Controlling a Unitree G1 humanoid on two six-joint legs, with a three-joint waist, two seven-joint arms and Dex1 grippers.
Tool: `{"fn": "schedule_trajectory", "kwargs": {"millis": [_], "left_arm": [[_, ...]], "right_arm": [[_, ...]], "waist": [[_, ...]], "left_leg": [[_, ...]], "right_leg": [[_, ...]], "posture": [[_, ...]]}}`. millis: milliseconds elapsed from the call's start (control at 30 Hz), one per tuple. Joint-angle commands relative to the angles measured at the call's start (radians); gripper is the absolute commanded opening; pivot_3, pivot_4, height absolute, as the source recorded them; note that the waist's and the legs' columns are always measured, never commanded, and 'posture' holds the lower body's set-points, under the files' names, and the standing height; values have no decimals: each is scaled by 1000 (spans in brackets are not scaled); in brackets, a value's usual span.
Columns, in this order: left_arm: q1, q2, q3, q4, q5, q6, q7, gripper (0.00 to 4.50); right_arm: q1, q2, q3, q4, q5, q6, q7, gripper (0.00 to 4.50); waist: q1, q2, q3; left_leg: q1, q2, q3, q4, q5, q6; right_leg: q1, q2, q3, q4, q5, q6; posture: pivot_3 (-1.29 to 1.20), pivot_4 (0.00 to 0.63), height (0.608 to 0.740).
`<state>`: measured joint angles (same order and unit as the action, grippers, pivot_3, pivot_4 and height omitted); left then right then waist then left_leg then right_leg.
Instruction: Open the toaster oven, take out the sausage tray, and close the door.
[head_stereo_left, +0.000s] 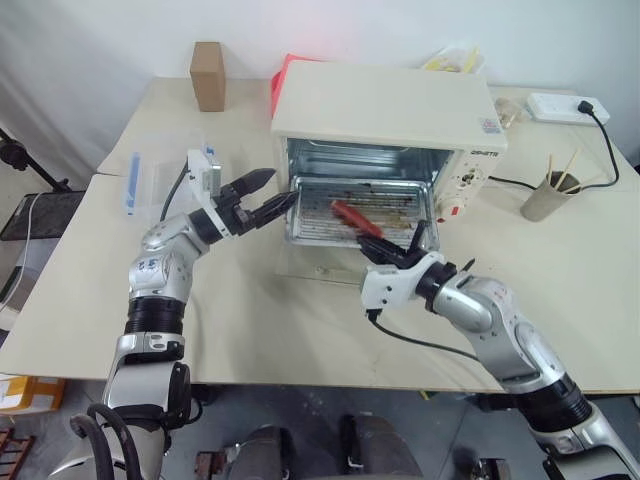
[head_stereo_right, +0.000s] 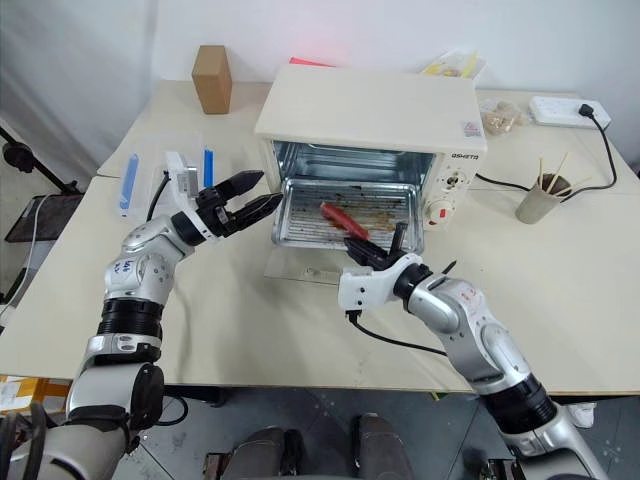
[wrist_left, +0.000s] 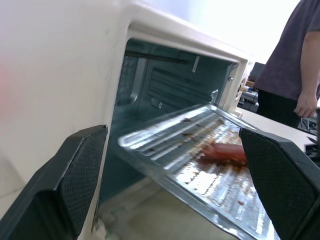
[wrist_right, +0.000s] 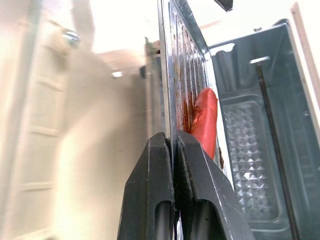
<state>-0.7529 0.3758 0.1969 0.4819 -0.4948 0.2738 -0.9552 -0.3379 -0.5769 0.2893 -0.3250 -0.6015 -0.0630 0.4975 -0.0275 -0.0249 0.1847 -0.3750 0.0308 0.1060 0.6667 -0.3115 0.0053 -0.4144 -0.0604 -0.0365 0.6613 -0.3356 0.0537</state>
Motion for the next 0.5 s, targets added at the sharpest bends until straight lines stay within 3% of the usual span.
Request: {"fn": "schedule_trajectory", "kwargs": {"millis": [33, 333, 500], "left_arm": [[41, 44, 31, -95, -61, 103, -5, 4500], [89, 211, 98, -249, -322, 897, 123, 4500], [48, 171, 175, -231, -401, 1130, 236, 4500]], "right_arm": [[46, -18, -49, -116, -3, 3, 13, 137], [91, -23, -58, -152, 19, -44, 37, 137], [44, -26, -22, -89, 60, -154, 45, 137]], "waist": [[-1, 0, 0], [-1, 0, 0], [0, 0, 0]], "left_leg": [[0, 0, 0, 0, 0, 0], [1, 0, -2, 0, 0, 0], [1, 0, -2, 0, 0, 0]], "right_leg": [[0, 0, 0, 0, 0, 0], [1, 0, 0, 1, 0, 0], [1, 0, 0, 1, 0, 0]], "posture": [[0, 150, 740], [0, 150, 740], [0, 150, 740]]}}
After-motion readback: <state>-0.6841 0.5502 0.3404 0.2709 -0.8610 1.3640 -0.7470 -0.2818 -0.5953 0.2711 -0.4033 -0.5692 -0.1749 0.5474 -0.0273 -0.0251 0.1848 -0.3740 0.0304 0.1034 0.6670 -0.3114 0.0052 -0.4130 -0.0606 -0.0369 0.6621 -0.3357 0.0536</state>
